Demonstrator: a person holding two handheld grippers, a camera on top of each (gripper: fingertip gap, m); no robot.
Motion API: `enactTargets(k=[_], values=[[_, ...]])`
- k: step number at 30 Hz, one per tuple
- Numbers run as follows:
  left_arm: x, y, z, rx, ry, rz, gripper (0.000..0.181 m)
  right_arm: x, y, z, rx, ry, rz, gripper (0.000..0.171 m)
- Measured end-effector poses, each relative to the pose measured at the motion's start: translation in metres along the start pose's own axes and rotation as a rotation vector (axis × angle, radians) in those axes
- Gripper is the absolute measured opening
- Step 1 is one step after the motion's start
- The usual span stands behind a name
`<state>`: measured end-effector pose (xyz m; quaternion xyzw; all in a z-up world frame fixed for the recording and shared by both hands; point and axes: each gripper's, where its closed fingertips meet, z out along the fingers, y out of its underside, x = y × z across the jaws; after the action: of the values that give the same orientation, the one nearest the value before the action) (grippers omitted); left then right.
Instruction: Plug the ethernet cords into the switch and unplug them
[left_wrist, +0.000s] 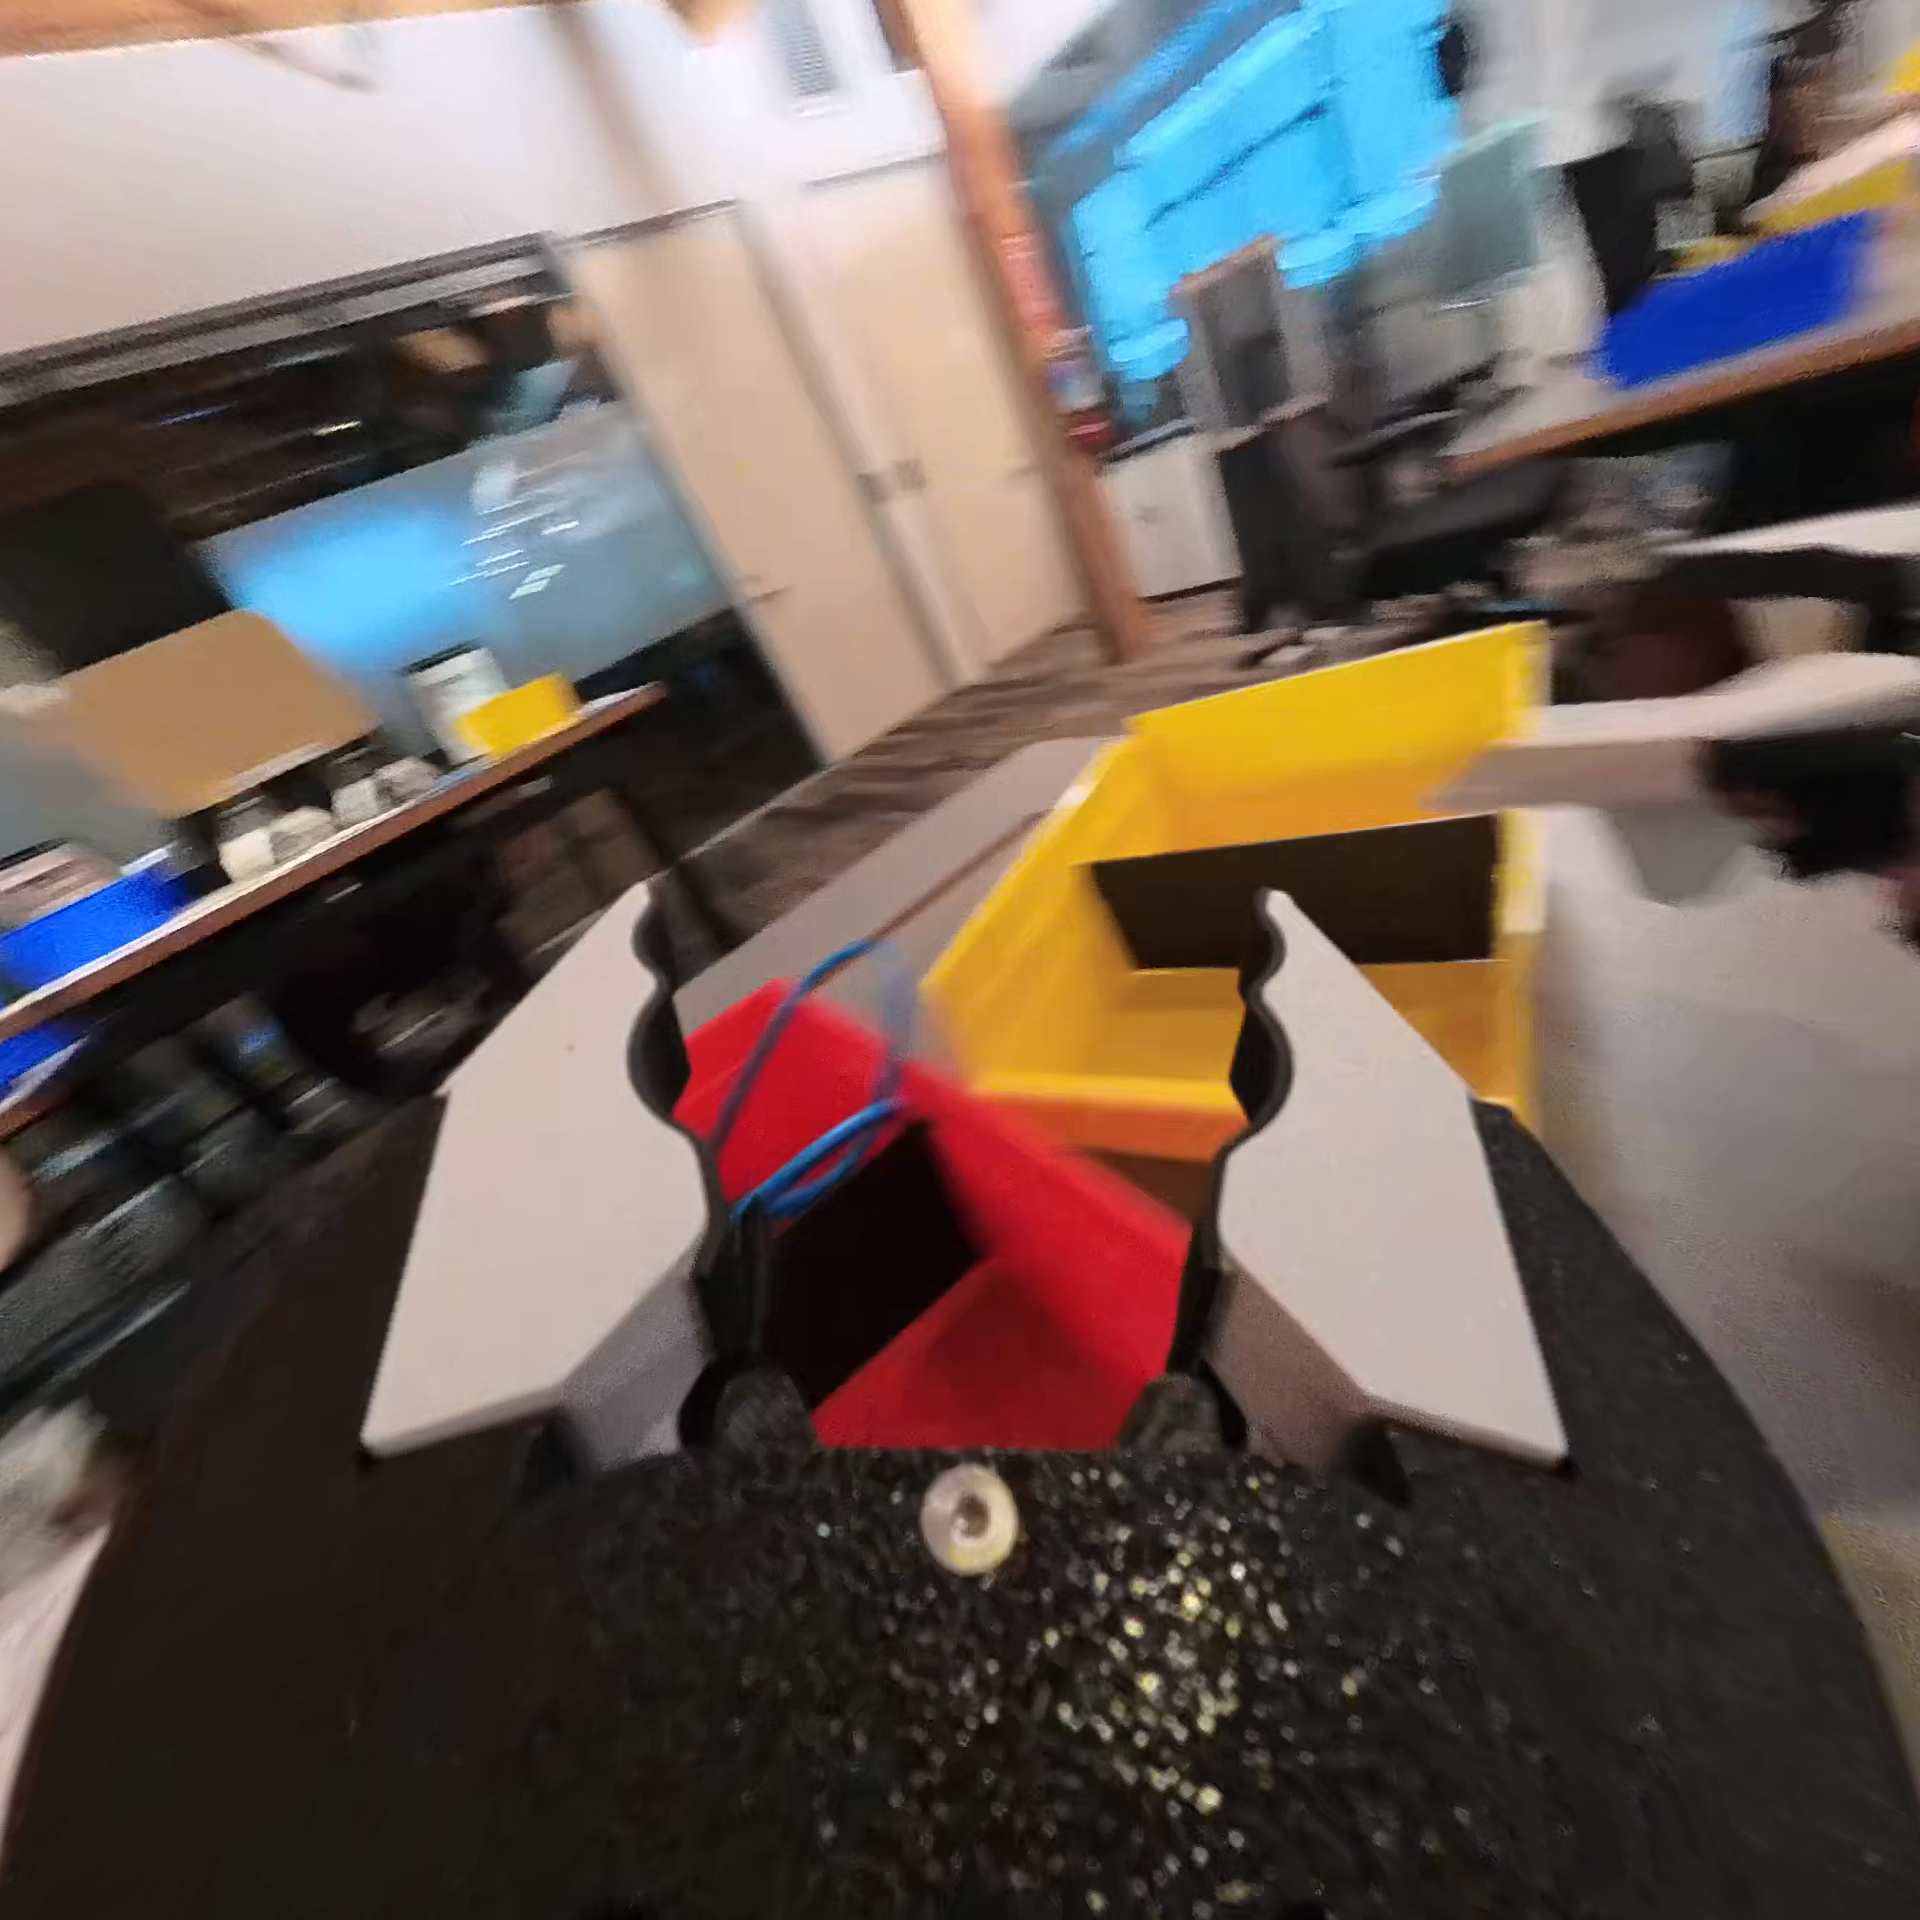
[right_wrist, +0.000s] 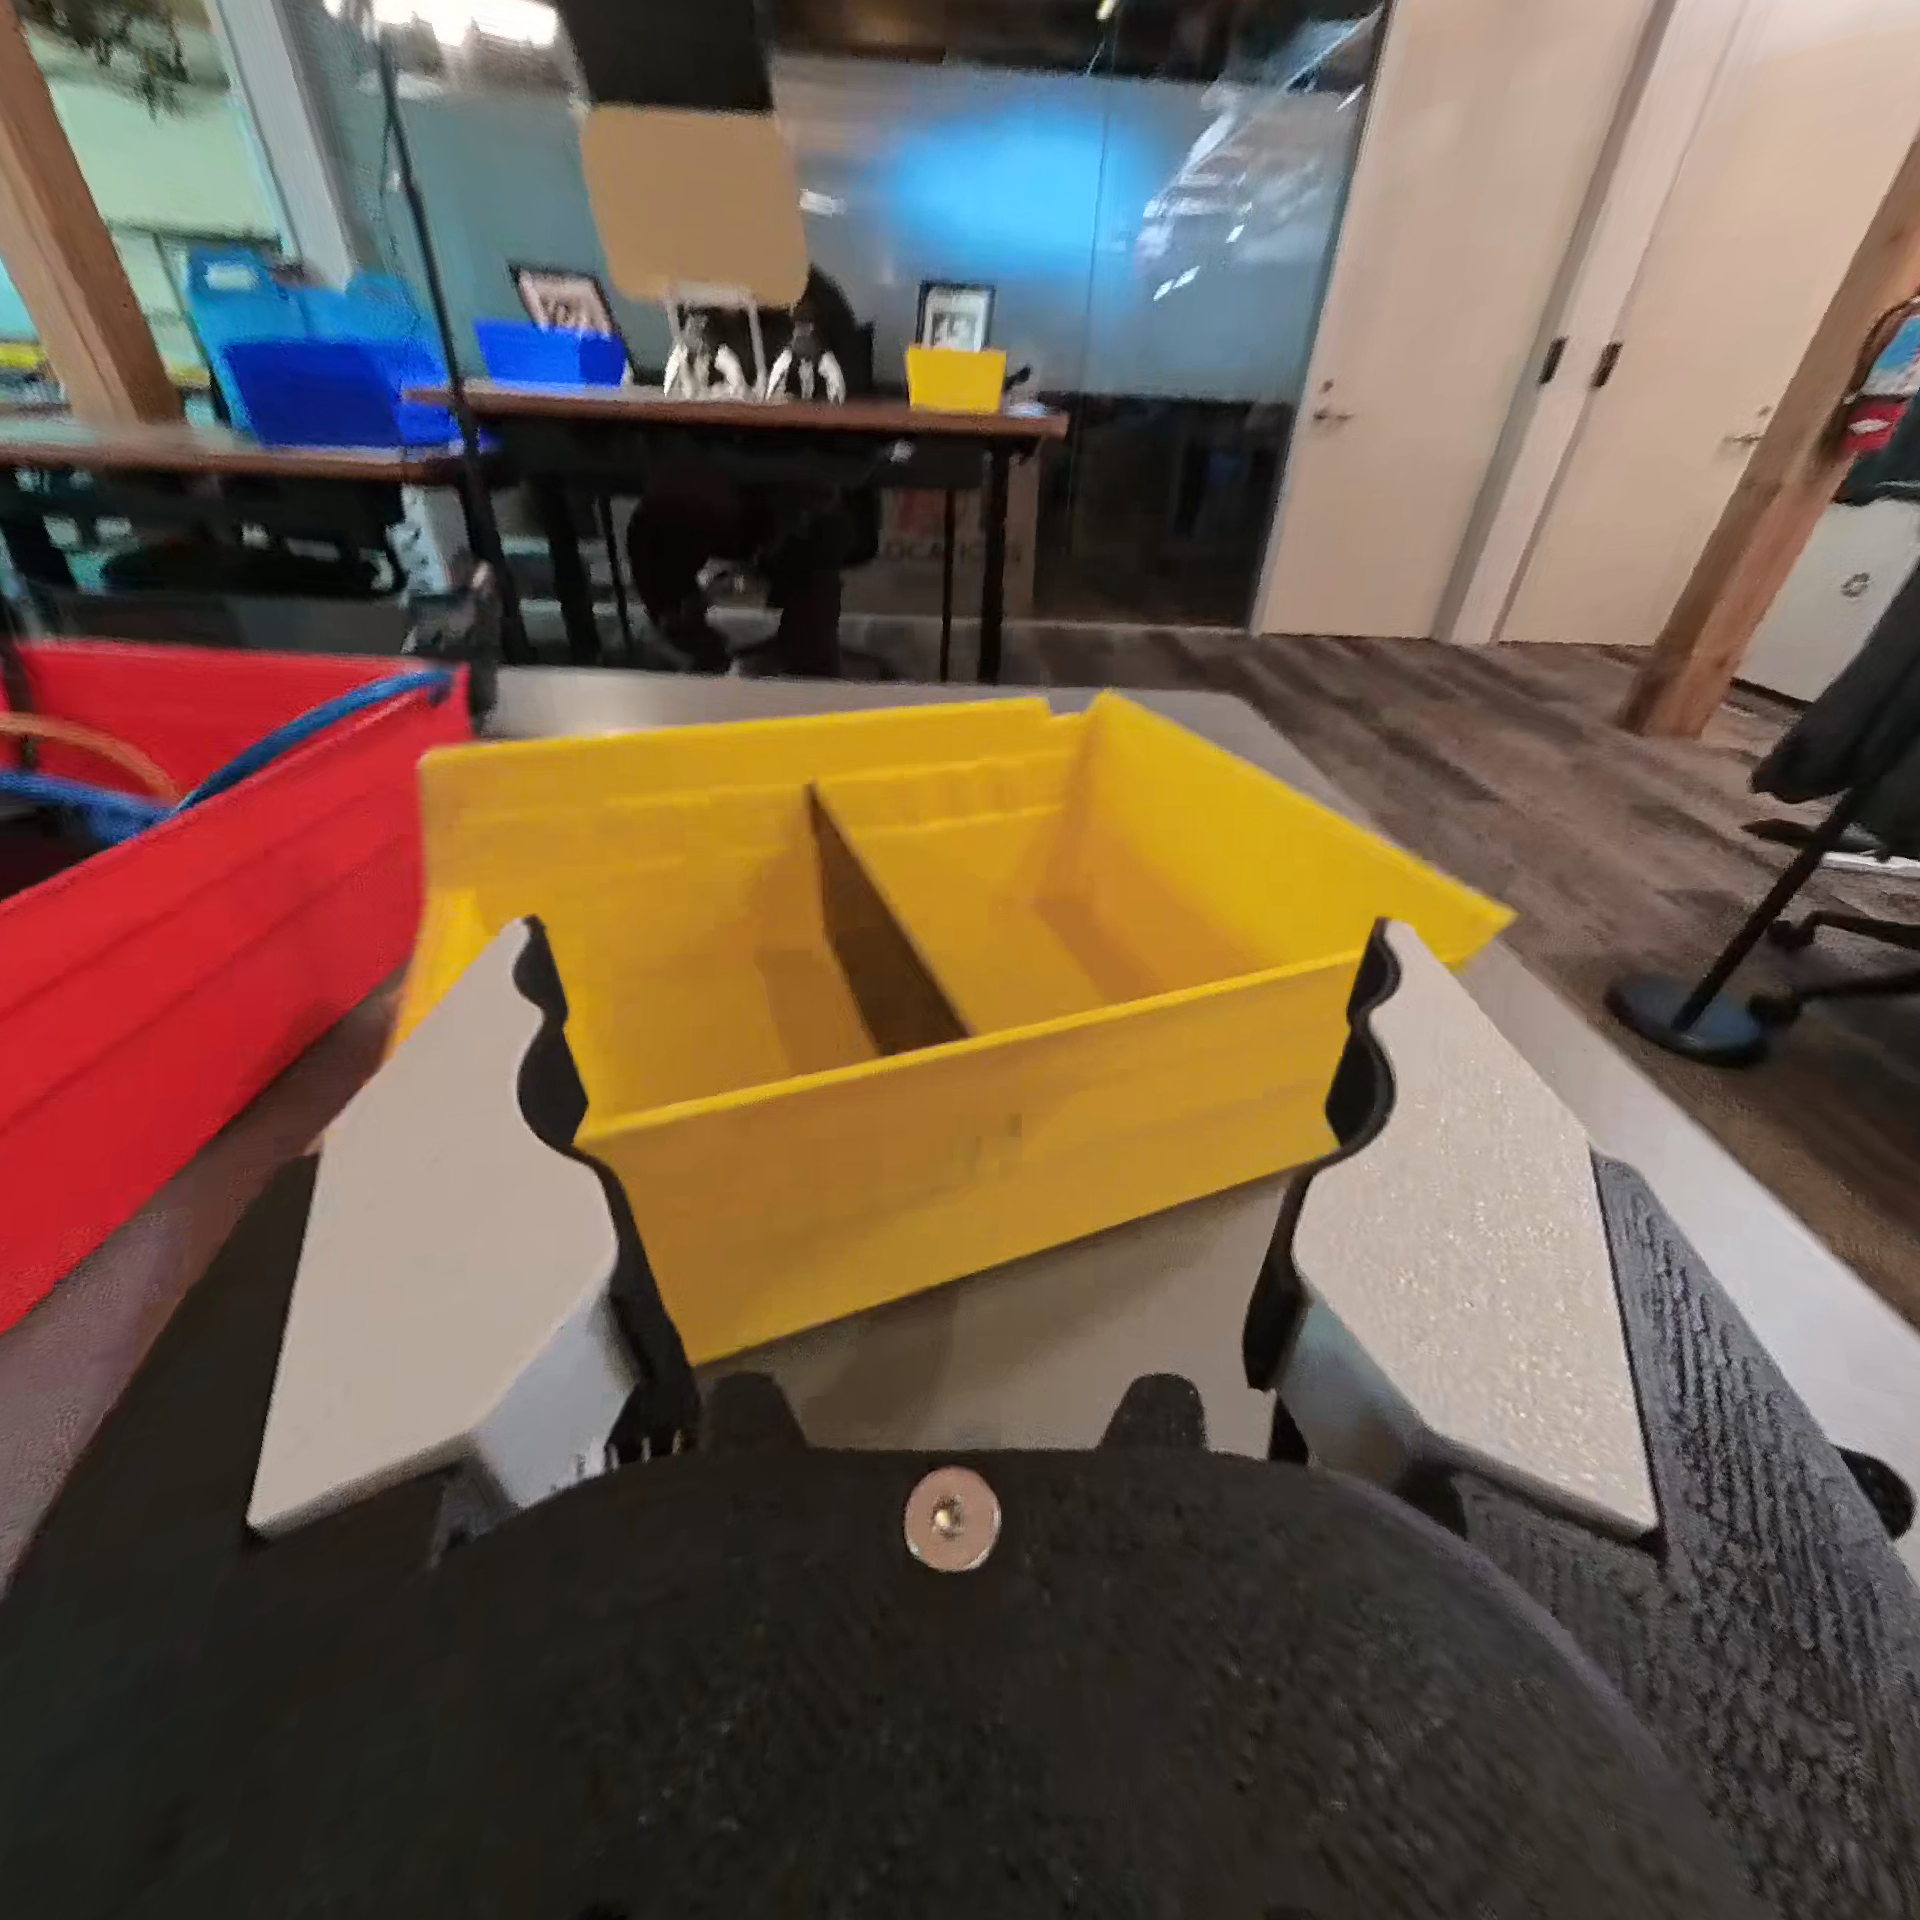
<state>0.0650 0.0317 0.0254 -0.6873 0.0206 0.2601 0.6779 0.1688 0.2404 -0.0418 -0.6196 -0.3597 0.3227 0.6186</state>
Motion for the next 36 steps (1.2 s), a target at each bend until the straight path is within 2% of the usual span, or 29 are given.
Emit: enactTargets(k=[1,3,6,10,12,15,17,19,21,25,27,29,30,31,36], values=[[-0.028,0.010,-0.014,-0.029,-0.108,-0.012,0.106,-0.016,0.008,-0.001,-0.046,-0.028,-0.021,0.146],[-0.077,0.041,-0.042,-0.140,-0.296,-0.019,0.104,-0.044,0.027,0.002,-0.169,-0.083,-0.079,0.155],[-0.119,0.097,-0.072,-0.347,-0.439,-0.022,0.108,-0.067,0.027,0.008,-0.191,-0.119,-0.084,0.158],[-0.134,0.150,-0.093,-0.533,-0.491,-0.039,0.111,-0.080,0.033,0.015,-0.231,-0.104,-0.146,0.157],[-0.136,0.165,-0.098,-0.576,-0.499,-0.059,0.109,-0.070,0.041,0.015,-0.282,-0.052,-0.207,0.157],[-0.138,0.180,-0.104,-0.614,-0.490,-0.102,0.104,-0.052,0.044,0.006,-0.306,-0.029,-0.187,0.152],[-0.139,0.182,-0.105,-0.591,-0.471,-0.151,0.094,-0.031,0.047,-0.001,-0.333,0.011,-0.177,0.143],[-0.141,0.187,-0.107,-0.605,-0.460,-0.191,0.091,-0.005,0.048,-0.007,-0.353,0.067,-0.182,0.136],[-0.139,0.190,-0.106,-0.605,-0.422,-0.250,0.076,0.024,0.050,-0.012,-0.371,0.129,-0.192,0.125],[-0.137,0.195,-0.105,-0.601,-0.389,-0.307,0.038,0.069,0.057,-0.015,-0.412,0.191,-0.172,0.079],[-0.139,0.197,-0.108,-0.604,-0.411,-0.292,0.030,0.082,0.062,-0.013,-0.429,0.196,-0.137,0.063],[-0.135,0.198,-0.106,-0.605,-0.385,-0.291,0.013,0.084,0.070,-0.010,-0.451,0.150,-0.099,0.036],[-0.135,0.199,-0.106,-0.602,-0.394,-0.292,0.013,0.084,0.073,-0.009,-0.459,0.129,-0.079,0.021],[-0.135,0.199,-0.107,-0.599,-0.393,-0.292,0.012,0.085,0.076,-0.007,-0.467,0.119,-0.068,0.013],[-0.133,0.197,-0.114,-0.577,-0.384,-0.322,0.005,0.099,0.079,-0.005,-0.475,0.127,-0.077,0.005]])
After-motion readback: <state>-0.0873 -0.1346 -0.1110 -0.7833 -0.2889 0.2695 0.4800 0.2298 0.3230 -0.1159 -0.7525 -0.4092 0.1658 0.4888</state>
